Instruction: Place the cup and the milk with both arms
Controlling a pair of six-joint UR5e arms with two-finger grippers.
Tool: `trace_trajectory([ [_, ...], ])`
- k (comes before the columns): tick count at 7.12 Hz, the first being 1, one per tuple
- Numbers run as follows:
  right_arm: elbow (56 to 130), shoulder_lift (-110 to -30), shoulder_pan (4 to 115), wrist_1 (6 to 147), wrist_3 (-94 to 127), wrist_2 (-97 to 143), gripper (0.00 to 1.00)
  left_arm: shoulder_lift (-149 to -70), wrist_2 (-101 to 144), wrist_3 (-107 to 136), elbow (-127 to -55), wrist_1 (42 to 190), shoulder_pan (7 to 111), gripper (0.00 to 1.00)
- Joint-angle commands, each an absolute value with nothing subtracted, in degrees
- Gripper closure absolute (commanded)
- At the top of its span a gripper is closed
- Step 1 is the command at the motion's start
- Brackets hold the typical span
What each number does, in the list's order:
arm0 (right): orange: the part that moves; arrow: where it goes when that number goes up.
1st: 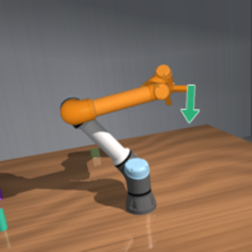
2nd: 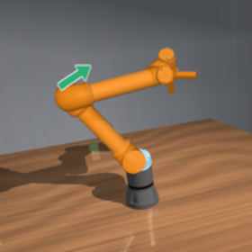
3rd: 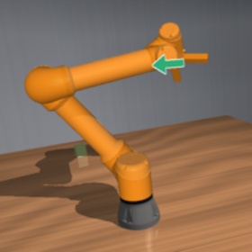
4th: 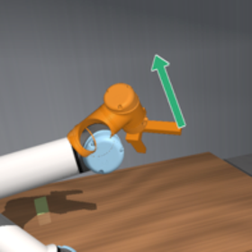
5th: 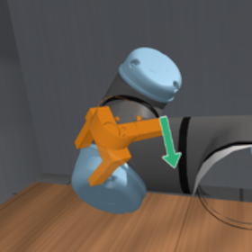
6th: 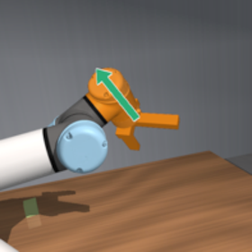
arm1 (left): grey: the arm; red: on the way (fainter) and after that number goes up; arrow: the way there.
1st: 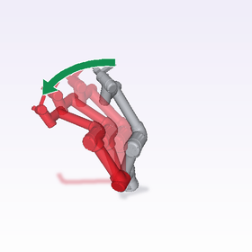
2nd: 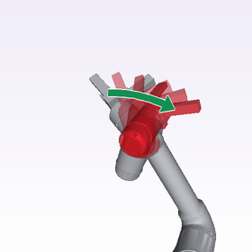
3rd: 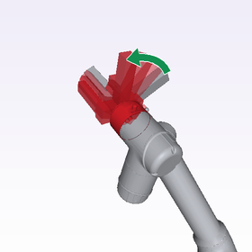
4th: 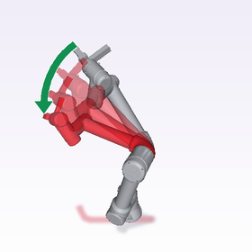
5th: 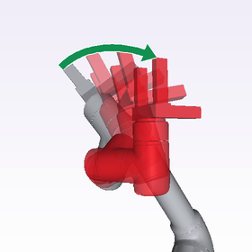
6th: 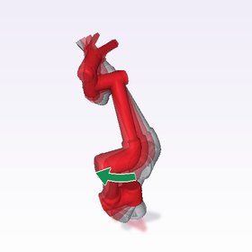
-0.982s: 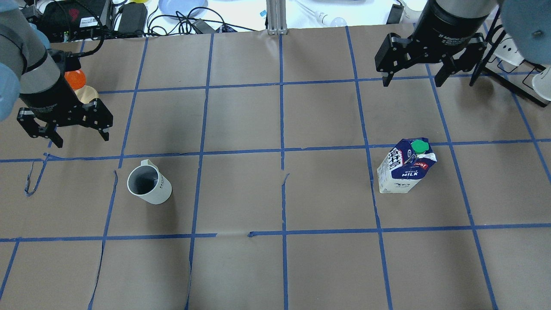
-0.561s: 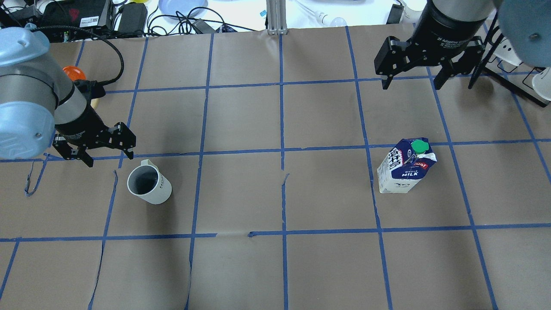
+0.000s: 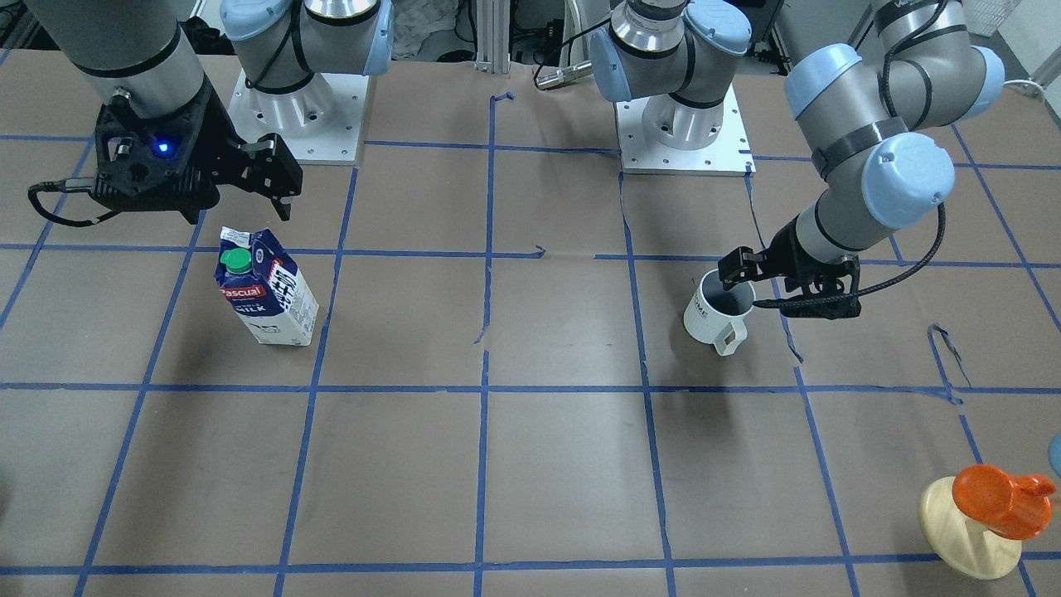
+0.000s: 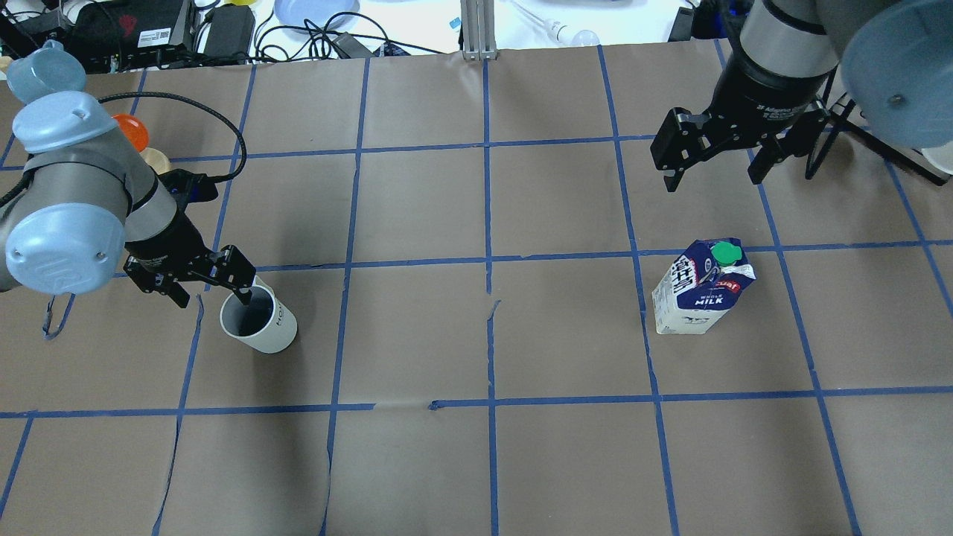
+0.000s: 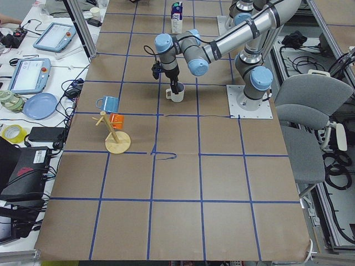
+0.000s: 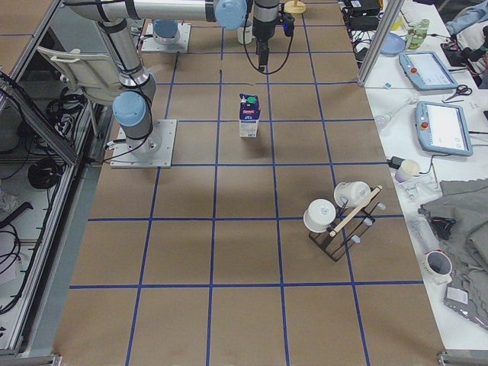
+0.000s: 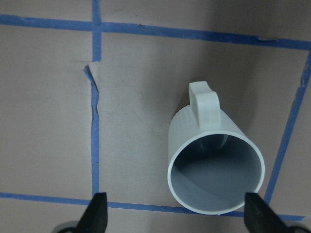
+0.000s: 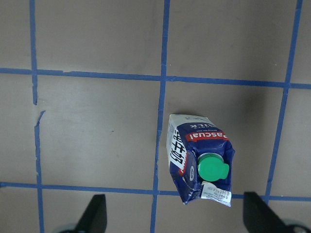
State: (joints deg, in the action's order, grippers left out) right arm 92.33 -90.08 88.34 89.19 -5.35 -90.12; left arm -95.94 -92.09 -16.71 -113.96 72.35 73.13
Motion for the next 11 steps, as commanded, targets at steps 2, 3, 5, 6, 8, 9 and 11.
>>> trace_trajectory([
  [2, 99.7, -90.3, 87.4, 92.7, -6.2, -93.4, 0.0, -99.2, -91.7, -19.4, -116.4, 68.3, 70.8, 0.0],
  [3, 101.8, -90.2, 87.2, 94.7, -6.2, -93.5, 0.0, -99.9, -91.8, -19.9, -116.4, 68.3, 70.1, 0.0],
  [5, 104.4, -90.1, 83.7, 94.7, -7.7, -93.2, 0.04, -100.6, -90.3, -19.3, -116.3, 68.4, 70.0, 0.58],
  [6, 106.5, -90.2, 81.7, 95.5, -7.7, -92.9, 0.04, -100.7, -89.3, -19.1, -116.2, 68.9, 70.0, 1.0],
  [8, 107.1, -89.7, 81.8, 97.6, -6.9, -92.4, 0.09, -100.7, -89.2, -16.8, -115.7, 68.6, 70.0, 1.0],
  [9, 107.0, -89.5, 81.8, 97.9, -5.4, -92.2, 0.12, -100.6, -88.3, -11.5, -114.8, 68.7, 70.3, 1.0],
  [11, 107.2, -87.7, 81.9, 100.1, -5.0, -90.5, 0.24, -100.1, -87.0, -7.5, -109.8, 71.5, 70.8, 1.0],
])
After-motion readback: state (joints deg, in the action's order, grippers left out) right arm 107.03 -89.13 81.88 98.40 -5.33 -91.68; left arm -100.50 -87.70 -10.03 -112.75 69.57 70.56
